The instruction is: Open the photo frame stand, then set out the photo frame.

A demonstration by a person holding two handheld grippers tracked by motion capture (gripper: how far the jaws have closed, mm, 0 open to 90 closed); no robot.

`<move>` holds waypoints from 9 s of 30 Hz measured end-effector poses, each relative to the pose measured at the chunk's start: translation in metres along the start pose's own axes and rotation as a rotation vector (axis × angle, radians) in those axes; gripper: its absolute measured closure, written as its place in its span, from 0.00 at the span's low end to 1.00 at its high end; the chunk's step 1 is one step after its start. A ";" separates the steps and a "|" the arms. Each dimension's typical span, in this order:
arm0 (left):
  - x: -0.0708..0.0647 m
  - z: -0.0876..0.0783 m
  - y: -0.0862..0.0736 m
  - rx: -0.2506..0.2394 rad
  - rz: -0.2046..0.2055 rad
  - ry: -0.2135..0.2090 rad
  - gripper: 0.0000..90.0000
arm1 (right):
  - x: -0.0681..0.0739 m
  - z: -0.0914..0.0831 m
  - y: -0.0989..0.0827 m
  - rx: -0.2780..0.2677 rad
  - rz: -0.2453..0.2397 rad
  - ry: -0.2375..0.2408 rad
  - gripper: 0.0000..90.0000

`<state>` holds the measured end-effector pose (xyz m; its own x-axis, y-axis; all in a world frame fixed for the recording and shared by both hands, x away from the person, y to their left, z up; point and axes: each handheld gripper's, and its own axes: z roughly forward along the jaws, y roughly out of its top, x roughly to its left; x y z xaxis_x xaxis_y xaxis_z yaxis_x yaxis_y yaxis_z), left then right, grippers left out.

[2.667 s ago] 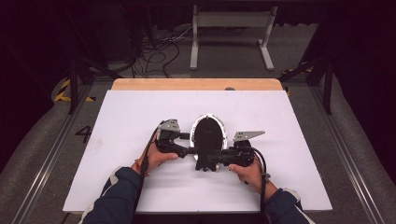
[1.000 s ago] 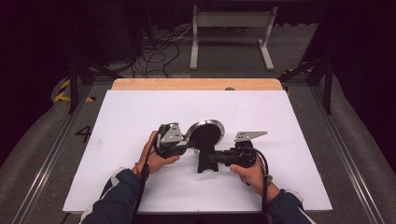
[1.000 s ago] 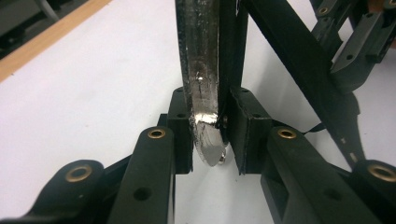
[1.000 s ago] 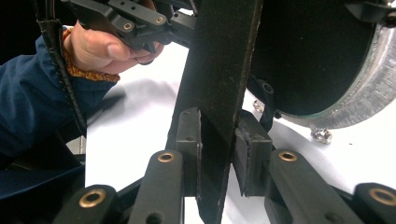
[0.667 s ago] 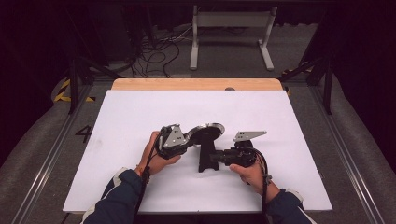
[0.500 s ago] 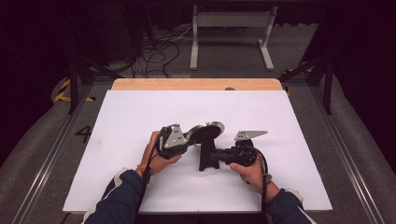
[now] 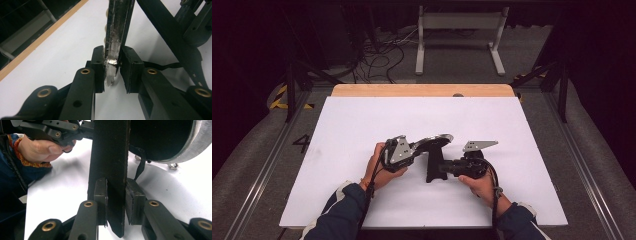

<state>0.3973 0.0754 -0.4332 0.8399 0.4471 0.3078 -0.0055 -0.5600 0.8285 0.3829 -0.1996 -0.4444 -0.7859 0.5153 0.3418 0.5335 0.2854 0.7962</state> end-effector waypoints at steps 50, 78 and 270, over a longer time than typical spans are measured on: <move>0.013 -0.021 -0.007 0.014 -0.118 -0.084 0.68 | 0.051 -0.029 0.009 -0.128 -0.295 -0.237 1.00; 0.013 0.015 -0.017 0.093 -0.163 -0.099 0.69 | 0.079 0.024 0.007 -0.053 -0.316 -0.268 1.00; -0.023 0.021 0.004 0.117 0.005 -0.110 0.79 | 0.052 0.020 -0.017 0.100 -0.263 -0.386 1.00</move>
<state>0.3895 0.0478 -0.4468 0.8943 0.3685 0.2539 0.0474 -0.6422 0.7650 0.3390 -0.1612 -0.4504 -0.7351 0.6719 -0.0905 0.3740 0.5133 0.7724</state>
